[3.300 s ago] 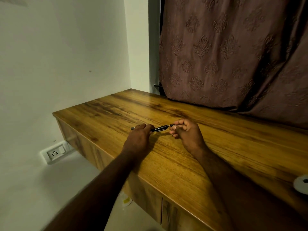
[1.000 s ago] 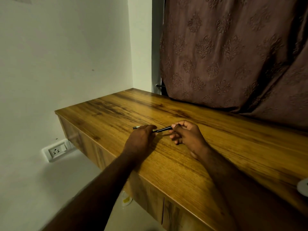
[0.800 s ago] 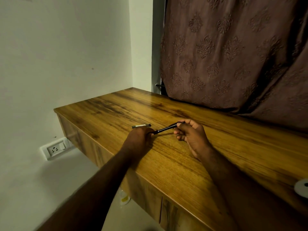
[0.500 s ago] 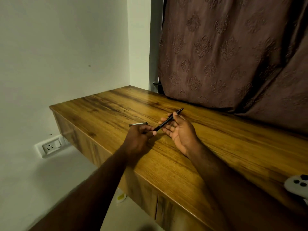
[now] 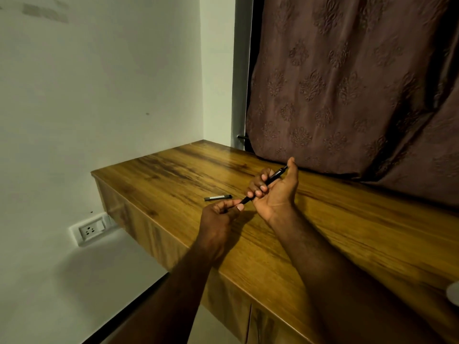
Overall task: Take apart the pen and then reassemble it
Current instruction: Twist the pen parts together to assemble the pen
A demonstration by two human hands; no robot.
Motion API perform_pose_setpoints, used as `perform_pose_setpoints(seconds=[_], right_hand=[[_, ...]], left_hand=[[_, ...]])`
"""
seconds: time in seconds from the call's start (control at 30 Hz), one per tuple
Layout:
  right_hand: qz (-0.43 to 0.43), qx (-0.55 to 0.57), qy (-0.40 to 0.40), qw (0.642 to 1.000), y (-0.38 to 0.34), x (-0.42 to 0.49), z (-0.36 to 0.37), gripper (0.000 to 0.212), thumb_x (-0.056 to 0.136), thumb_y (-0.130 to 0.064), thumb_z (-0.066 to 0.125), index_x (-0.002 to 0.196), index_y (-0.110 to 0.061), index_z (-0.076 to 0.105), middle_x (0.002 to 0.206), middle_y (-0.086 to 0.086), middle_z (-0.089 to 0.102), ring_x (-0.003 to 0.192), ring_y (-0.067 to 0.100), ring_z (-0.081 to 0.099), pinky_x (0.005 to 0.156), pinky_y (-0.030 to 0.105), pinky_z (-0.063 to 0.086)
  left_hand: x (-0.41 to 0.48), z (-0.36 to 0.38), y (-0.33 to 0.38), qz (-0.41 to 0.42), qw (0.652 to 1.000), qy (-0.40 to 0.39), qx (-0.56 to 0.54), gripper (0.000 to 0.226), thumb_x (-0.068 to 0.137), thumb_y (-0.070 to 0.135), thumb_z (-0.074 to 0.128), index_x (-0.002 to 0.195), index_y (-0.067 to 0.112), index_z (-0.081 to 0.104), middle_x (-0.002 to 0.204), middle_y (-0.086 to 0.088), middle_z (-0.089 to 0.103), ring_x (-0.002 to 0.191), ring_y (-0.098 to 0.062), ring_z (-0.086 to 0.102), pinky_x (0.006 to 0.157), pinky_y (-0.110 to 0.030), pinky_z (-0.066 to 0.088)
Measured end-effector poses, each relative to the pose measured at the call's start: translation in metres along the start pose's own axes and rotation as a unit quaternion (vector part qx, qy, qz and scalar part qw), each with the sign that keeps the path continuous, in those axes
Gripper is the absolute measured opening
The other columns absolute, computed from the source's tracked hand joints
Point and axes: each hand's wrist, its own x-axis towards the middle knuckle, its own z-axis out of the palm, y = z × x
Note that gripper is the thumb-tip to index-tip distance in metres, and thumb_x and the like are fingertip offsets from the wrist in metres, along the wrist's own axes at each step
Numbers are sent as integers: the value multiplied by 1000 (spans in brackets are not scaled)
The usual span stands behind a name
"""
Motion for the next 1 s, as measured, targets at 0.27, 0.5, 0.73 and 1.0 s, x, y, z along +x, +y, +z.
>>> perform_pose_setpoints(seconds=[0.27,0.5,0.73,1.0], right_hand=[[-38,29,-13,999,-21,5,-7,69,81,-75,23,48,-15,36,35,-2,24,31,15,19,41,18,20],[-57,27,22,998,-27,2,-5,62,82,-67,25,48,-16,34,36,-3,21,32,15,16,40,16,18],[-61,23,51,997,-26,-1,-4,57,82,-61,26,46,-17,31,37,-3,19,33,15,13,42,15,16],[-54,10,21,998,-25,-2,-2,56,82,-61,23,47,-17,29,37,-3,18,34,15,12,42,17,15]], left_hand=[[-1,4,-1,15,1000,-20,12,12,87,-3,59,82,4,67,56,5,69,53,0,64,51,-12,48],[1,3,-5,7,1000,-15,24,11,92,2,55,92,0,67,71,-9,64,60,-8,61,53,-17,49],[1,3,-5,9,999,-34,28,14,93,1,53,99,-2,65,66,-5,67,56,-6,65,51,-18,50],[1,5,-5,-11,999,-43,8,11,92,2,54,92,2,66,62,-4,67,54,-8,61,46,-19,46]])
